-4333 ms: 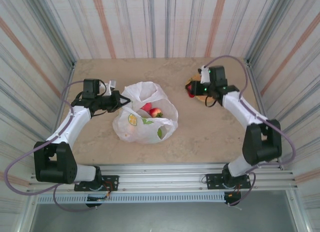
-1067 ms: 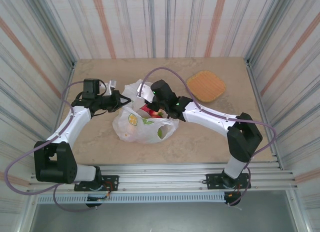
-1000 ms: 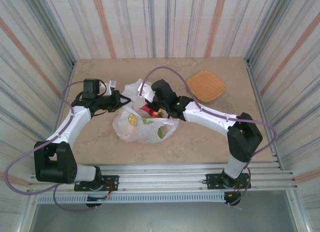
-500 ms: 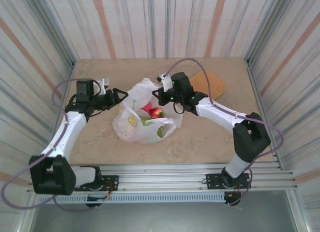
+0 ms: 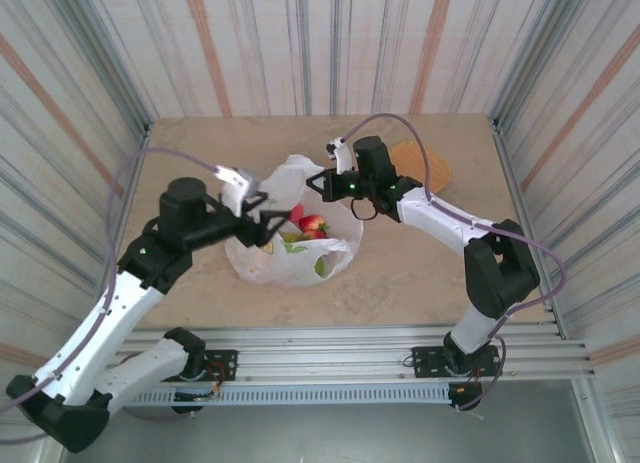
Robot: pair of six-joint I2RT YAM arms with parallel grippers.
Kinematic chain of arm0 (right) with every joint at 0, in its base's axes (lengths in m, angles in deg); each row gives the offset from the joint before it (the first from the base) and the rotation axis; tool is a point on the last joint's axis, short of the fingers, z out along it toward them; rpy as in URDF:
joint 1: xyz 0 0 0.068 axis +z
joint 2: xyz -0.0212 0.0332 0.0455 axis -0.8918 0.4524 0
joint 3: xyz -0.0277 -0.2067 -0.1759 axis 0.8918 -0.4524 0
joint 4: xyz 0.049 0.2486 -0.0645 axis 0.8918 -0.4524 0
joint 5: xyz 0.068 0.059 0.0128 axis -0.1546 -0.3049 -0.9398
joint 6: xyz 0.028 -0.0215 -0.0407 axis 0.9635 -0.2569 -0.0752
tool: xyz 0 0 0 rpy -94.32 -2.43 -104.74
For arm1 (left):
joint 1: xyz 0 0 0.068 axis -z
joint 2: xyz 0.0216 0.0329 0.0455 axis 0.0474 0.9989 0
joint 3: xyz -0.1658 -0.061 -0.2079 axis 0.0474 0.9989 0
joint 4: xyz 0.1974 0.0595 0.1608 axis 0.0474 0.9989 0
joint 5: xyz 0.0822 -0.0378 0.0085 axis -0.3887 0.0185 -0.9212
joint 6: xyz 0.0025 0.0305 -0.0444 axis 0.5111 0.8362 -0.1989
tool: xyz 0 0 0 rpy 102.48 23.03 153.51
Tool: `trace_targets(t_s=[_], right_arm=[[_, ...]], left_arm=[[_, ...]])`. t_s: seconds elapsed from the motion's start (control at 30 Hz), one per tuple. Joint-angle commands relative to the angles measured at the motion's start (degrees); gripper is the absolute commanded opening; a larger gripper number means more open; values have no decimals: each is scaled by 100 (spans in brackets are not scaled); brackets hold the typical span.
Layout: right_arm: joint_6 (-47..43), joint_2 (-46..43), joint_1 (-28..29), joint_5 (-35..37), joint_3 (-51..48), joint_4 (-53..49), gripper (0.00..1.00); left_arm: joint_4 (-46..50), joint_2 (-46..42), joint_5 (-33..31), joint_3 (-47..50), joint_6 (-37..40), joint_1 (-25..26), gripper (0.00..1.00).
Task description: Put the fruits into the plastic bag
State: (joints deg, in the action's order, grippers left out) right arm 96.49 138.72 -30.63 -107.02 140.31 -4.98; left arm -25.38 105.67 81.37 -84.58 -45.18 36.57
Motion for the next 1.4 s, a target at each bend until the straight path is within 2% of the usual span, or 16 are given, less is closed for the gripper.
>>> trace_targets(t_s=[0.0, 0.1, 0.23, 0.53, 0.63, 0.77, 0.87, 0.97, 1.07, 1.2, 1.37], right_arm=[[154, 85, -30, -204, 208, 73, 0], [154, 102, -39, -213, 198, 100, 0], [181, 104, -56, -260, 168, 156, 0], [223, 102, -153, -329, 133, 206, 0], [267, 101, -161, -317, 115, 252, 0], [338, 44, -213, -283, 139, 204, 0], [476, -126, -337, -285, 203, 33, 0], [606, -500, -536, -206, 213, -55, 0], [722, -995, -767, -23, 270, -124, 0], [755, -1470, -865, 240, 503, -159, 0], [583, -1577, -865, 572, 890, -309, 0]], left_arm=[[490, 451, -480, -312, 1051, 610, 79], [475, 931, -1070, -478, 1109, 909, 79], [188, 1381, -1324, -529, 1145, 1055, 75], [-287, 1924, -873, -392, 1357, 1341, 68], [-339, 2099, -862, -455, 1347, 1388, 56], [-297, 2212, -932, -577, 1231, 1411, 27], [-374, 1949, -954, -648, 994, 1386, 14], [-741, 1369, -544, -545, 506, 1043, 6], [-1399, 602, -121, -270, -214, 332, 0], [-1766, -138, -443, -23, -630, -514, 0], [-1813, -304, -598, 0, -1070, -1262, 0]])
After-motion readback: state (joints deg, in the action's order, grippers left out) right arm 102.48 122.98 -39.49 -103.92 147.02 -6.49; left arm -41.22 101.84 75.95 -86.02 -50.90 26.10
